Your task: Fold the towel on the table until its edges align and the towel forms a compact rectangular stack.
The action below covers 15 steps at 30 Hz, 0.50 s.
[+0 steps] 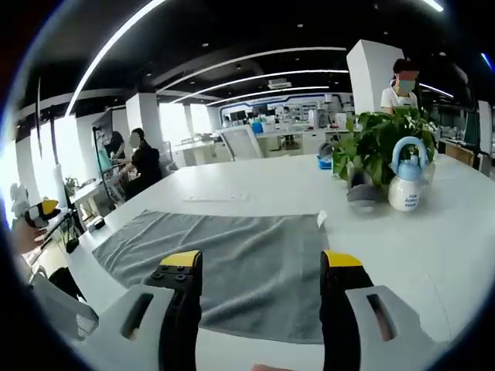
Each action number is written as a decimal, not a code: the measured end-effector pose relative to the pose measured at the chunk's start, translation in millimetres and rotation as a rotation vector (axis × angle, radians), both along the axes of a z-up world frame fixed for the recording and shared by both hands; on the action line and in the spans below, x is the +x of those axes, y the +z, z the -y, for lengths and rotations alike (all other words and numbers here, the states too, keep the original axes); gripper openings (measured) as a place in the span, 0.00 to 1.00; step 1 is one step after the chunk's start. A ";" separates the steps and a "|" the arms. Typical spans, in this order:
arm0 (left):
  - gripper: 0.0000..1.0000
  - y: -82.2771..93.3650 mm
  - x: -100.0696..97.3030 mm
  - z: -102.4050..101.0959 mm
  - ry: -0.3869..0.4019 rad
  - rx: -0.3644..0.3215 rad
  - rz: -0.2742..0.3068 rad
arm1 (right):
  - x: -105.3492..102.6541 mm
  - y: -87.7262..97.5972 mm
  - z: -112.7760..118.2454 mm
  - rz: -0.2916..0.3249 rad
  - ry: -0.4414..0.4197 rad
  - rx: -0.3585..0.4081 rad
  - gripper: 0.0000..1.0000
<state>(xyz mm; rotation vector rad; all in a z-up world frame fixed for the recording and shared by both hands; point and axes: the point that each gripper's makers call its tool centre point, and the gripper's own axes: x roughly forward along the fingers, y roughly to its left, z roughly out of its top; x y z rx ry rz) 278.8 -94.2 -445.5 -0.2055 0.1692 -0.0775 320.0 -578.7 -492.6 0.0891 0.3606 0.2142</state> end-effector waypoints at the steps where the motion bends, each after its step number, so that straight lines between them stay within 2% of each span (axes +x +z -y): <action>1: 0.99 -1.5 -0.5 0.6 -0.003 0.006 -0.005 | -0.1 -0.2 -0.6 -0.001 0.001 0.002 0.62; 15: 0.99 -6.5 -4.6 3.3 -0.021 0.032 -0.021 | -0.9 9.6 -3.9 0.019 0.007 0.010 0.62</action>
